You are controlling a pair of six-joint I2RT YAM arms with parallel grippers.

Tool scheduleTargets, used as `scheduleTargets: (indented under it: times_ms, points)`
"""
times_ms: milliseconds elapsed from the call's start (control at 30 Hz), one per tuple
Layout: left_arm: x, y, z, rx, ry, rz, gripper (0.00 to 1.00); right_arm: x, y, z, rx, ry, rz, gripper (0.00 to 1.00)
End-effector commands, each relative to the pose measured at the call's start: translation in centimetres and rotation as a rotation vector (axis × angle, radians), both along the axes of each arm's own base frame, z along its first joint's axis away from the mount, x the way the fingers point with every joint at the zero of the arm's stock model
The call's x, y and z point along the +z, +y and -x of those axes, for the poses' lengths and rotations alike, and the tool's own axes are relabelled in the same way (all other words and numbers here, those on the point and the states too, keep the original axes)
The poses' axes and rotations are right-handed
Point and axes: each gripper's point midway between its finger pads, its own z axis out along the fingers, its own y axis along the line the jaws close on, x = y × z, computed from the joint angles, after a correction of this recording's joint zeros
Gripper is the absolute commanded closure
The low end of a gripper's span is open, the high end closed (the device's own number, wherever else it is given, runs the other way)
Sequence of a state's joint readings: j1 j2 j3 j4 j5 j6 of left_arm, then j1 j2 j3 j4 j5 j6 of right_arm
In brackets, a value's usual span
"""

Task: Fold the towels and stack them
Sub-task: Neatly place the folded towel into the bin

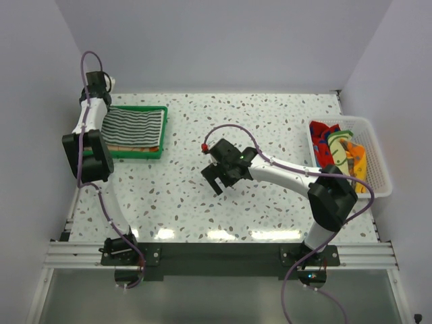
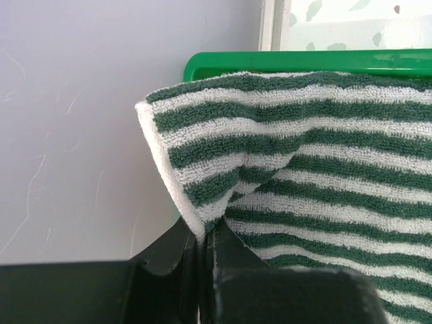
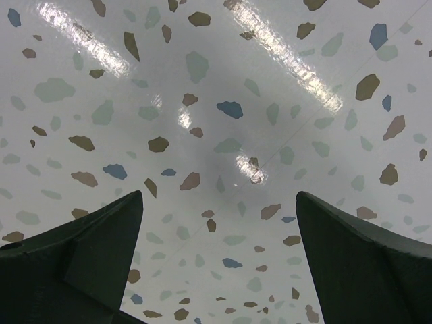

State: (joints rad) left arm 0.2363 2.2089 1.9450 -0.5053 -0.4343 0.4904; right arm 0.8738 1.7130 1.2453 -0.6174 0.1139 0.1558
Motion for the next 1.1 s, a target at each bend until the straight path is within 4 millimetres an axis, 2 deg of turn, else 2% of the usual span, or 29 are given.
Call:
scheduleTargets:
  times_ms: [0,100,133,300,333,400,433,467,567,600,633,700,733,767,800,867,900,933,967,1000,1033,1067]
  points:
    - [1.8,1.9,-0.1,0.068,-0.073,-0.067,1.0,1.1,0.6,-0.8,0.002,-0.029,-0.021,0.01]
    - [1.2,2.1,-0.3,0.072,-0.066,-0.076,0.92,1.0,0.5,-0.9,0.001,-0.03,-0.018,0.01]
    - [0.8,2.2,-0.4,0.074,-0.064,-0.076,0.8,1.0,0.5,-0.8,0.0,-0.028,-0.018,0.01]
    - [0.9,3.0,-0.1,0.136,-0.081,-0.111,0.5,1.1,0.5,-0.9,-0.003,-0.032,-0.019,0.01]
    - [1.4,3.1,-0.2,0.15,-0.098,-0.123,0.39,1.0,0.3,-0.9,-0.006,-0.033,-0.016,0.01]
    - [2.3,3.6,0.1,0.184,-0.118,-0.143,0.32,1.5,0.1,-1.3,-0.021,-0.059,-0.013,0.01]
    - [3.2,3.7,0.1,0.196,-0.141,-0.147,0.23,1.7,0.0,-1.4,-0.027,-0.068,-0.011,0.01]
    - [3.6,3.6,0.3,0.206,-0.153,-0.148,0.18,2.0,-0.2,-1.6,-0.035,-0.08,-0.013,0.01]
    - [5.7,2.5,0.1,0.213,-0.23,-0.076,0.06,3.2,-1.5,-3.0,-0.099,-0.131,0.005,0.01]
    - [6.1,1.4,-0.1,0.2,-0.25,-0.044,0.02,4.0,-2.1,-3.6,-0.123,-0.154,0.001,0.01]
    - [7.7,0.4,0.0,0.2,-0.305,0.001,0.0,5.0,-3.4,-5.0,-0.177,-0.196,0.014,0.01]
    - [8.1,-2.9,-0.5,0.156,-0.353,0.107,0.0,6.7,-5.2,-6.3,-0.246,-0.242,0.013,0.01]
    - [10.1,-4.5,-0.3,0.124,-0.403,0.155,0.0,7.7,-7.6,-7.9,-0.339,-0.278,0.032,0.01]
    - [9.7,-5.7,0.2,0.121,-0.404,0.193,0.0,8.3,-9.0,-8.7,-0.394,-0.295,0.04,0.01]
    - [10.2,-8.2,0.1,0.114,-0.437,0.263,0.0,9.0,-10.5,-9.4,-0.448,-0.316,0.05,0.01]
    - [11.1,-12.6,1.2,0.091,-0.478,0.406,0.0,11.3,-15.6,-11.2,-0.626,-0.389,0.07,0.01]
    - [12.9,-14.3,2.2,0.064,-0.517,0.457,0.0,12.1,-18.6,-12.0,-0.728,-0.422,0.09,0.01]
    - [13.6,-16.0,2.6,0.029,-0.542,0.515,0.0,13.3,-20.6,-12.1,-0.797,-0.459,0.093,0.01]
    - [11.2,-18.6,3.6,-0.012,-0.492,0.61,0.0,14.0,-22.6,-12.4,-0.871,-0.494,0.109,0.01]
    - [11.1,-20.9,4.4,-0.034,-0.5,0.7,0.0,14.5,-24.1,-12.7,-0.922,-0.508,0.104,0.01]
    - [13.8,-23.2,5.2,-0.121,-0.577,0.765,0.0,14.9,-27.2,-12.9,-1.021,-0.514,0.105,0.01]
    - [10.5,-25.4,6.9,-0.157,-0.496,0.85,0.0,15.0,-28.6,-13.0,-1.065,-0.509,0.091,0.01]
